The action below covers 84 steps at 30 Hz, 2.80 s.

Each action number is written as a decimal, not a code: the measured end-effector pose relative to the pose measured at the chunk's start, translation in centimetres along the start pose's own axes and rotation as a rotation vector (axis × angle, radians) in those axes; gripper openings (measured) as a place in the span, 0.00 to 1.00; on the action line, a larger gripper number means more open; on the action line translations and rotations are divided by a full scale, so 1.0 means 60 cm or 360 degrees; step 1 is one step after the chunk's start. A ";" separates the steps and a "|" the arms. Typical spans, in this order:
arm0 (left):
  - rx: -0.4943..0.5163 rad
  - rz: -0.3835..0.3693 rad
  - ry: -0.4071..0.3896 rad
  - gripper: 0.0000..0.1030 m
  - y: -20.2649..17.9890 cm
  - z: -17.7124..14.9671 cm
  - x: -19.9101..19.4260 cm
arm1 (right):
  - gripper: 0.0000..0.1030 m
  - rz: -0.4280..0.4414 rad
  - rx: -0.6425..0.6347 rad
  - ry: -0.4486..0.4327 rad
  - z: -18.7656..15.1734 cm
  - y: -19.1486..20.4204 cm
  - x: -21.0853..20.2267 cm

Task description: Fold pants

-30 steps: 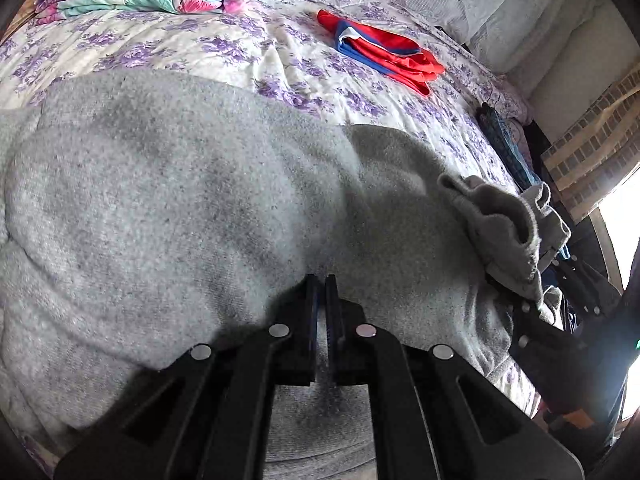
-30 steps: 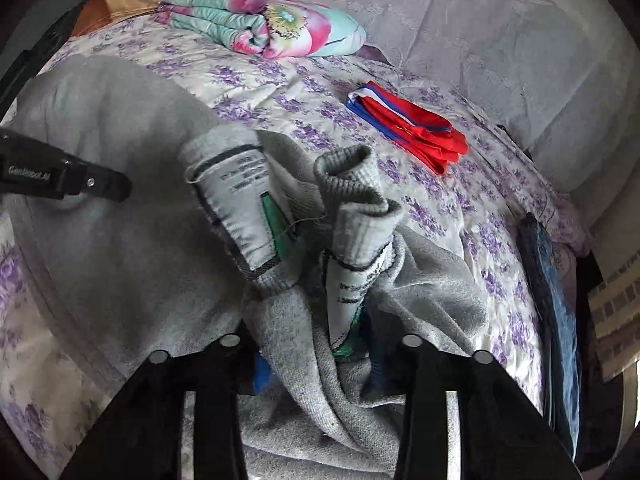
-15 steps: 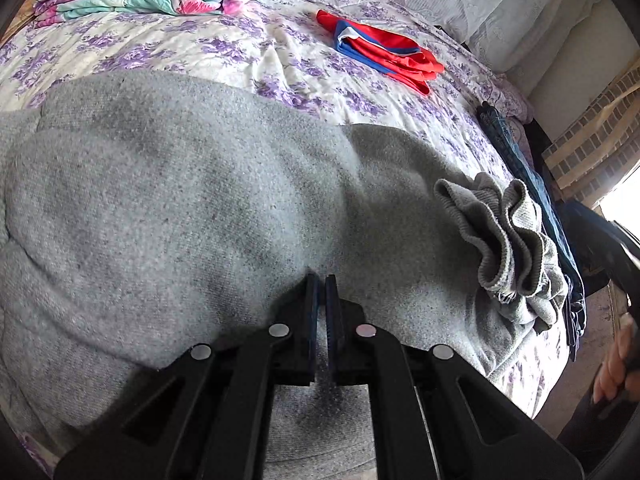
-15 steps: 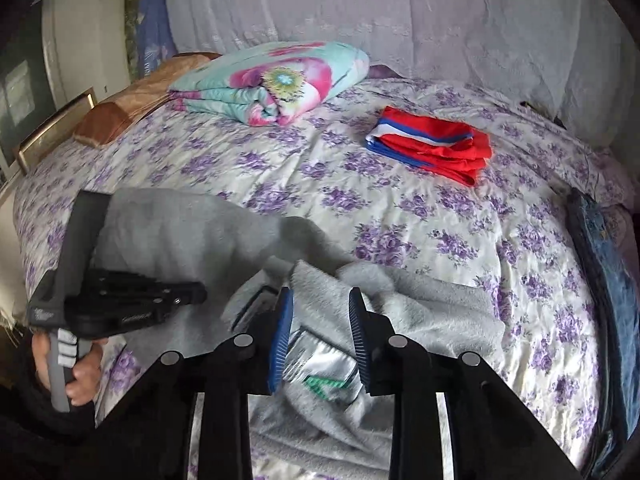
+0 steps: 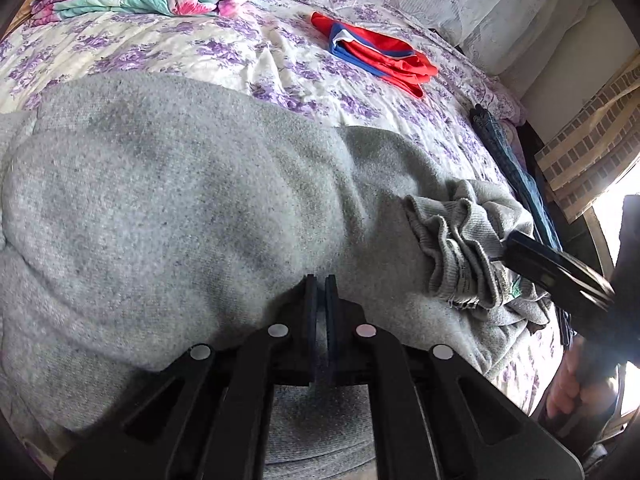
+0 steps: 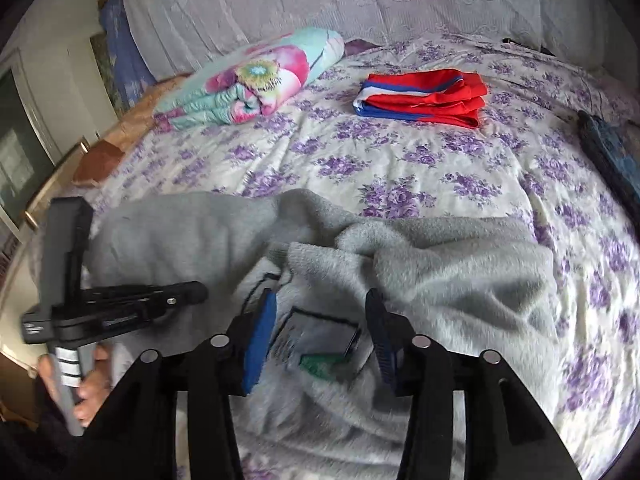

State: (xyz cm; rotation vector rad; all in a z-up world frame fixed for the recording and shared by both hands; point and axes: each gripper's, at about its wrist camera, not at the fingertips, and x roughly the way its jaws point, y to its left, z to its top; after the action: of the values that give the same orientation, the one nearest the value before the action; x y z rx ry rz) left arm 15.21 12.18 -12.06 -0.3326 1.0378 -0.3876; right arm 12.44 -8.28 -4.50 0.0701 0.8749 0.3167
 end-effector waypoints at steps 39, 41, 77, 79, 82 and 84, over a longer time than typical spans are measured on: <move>-0.0455 -0.0069 -0.0299 0.41 0.133 -0.006 -0.094 | 0.58 0.0338 0.0128 0.0166 -0.104 0.001 -0.056; -0.0483 -0.0137 -0.0291 0.41 0.144 -0.008 -0.094 | 0.58 0.0392 0.0040 0.0175 -0.067 0.031 -0.038; -0.0036 0.0111 -0.0411 0.41 -0.040 0.036 -0.172 | 0.10 0.0052 0.0645 -0.0230 -0.211 -0.222 -0.201; 0.0102 0.0176 -0.0406 0.40 -0.114 0.056 -0.179 | 0.10 0.0055 0.0709 -0.0276 -0.232 -0.252 -0.219; 0.0297 0.0212 -0.0385 0.38 -0.224 0.078 -0.169 | 0.10 0.0086 0.0735 -0.0339 -0.252 -0.271 -0.238; 0.0414 0.0252 -0.0351 0.37 -0.295 0.087 -0.147 | 0.10 0.0104 0.0739 -0.0366 -0.257 -0.274 -0.244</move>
State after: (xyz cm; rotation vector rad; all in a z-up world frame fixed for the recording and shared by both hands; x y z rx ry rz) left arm 13.13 1.04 4.98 -0.0571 0.7807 -0.3300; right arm -4.08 -29.36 -6.62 0.5563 0.7035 0.1567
